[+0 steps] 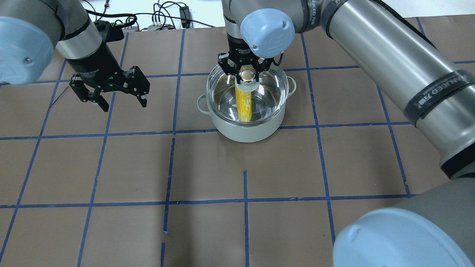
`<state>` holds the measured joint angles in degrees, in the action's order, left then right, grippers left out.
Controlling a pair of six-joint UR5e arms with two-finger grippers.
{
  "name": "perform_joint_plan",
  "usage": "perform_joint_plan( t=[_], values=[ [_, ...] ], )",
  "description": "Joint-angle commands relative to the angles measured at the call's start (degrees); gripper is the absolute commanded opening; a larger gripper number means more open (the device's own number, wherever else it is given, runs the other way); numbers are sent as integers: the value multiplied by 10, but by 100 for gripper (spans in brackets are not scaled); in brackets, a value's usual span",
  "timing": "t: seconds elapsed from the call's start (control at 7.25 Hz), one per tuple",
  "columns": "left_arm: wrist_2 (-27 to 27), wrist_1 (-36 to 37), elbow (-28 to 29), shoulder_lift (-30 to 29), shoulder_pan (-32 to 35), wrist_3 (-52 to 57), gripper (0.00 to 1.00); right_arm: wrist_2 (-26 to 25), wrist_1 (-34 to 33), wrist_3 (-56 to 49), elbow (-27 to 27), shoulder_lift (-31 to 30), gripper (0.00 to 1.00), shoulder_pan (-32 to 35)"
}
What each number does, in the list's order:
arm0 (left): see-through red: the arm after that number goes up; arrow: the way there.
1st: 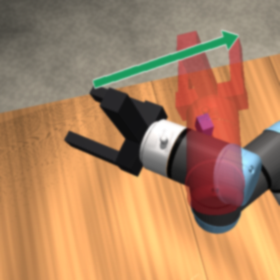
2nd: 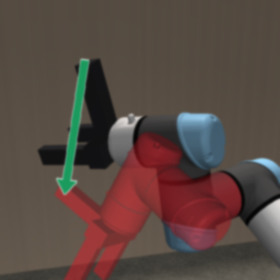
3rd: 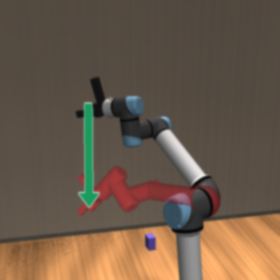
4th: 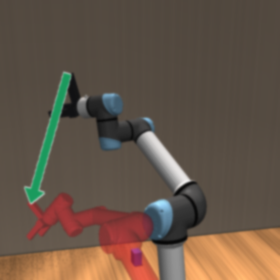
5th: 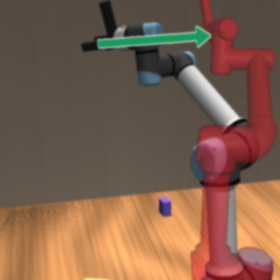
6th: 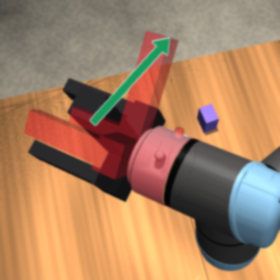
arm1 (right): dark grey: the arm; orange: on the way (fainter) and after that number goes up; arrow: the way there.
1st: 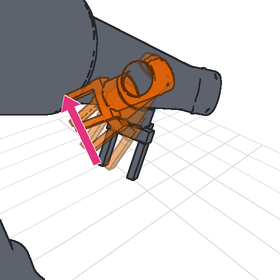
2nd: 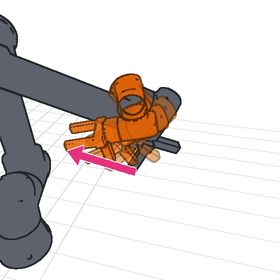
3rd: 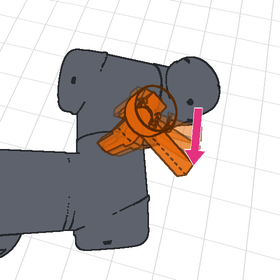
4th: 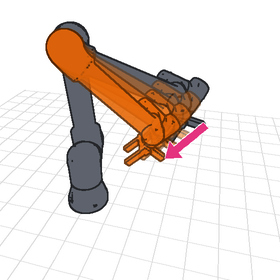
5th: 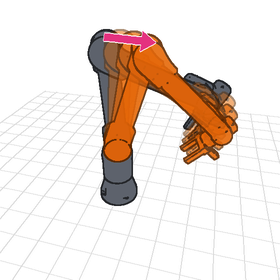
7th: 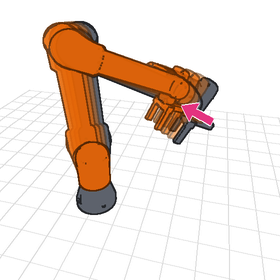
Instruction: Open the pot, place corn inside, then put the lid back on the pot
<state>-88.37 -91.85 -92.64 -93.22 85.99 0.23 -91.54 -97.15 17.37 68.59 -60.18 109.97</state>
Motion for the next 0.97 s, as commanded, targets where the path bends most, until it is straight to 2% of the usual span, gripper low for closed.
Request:
perform_joint_plan(
  t=[0.0, 0.28, 0.55, 0.69, 0.83],
  values=[
    [1, 31, -11, 2, 0, -7, 100, 0, -8, 3, 0, 9, 14, 1],
    [12, 63, 3, -4, 0, -6, 100, 0, -8, 1, 0, 13, 15, 1],
    [25, 65, 12, 3, 4, -15, 100, -2, -4, 2, -1, 14, 18, 1],
    [30, 65, 5, 14, 3, -16, 100, -1, 0, 2, -1, 15, 30, 1],
    [27, 66, 8, 3, 3, -17, 100, -3, 0, 4, -2, 16, 54, 1]
  ],
)
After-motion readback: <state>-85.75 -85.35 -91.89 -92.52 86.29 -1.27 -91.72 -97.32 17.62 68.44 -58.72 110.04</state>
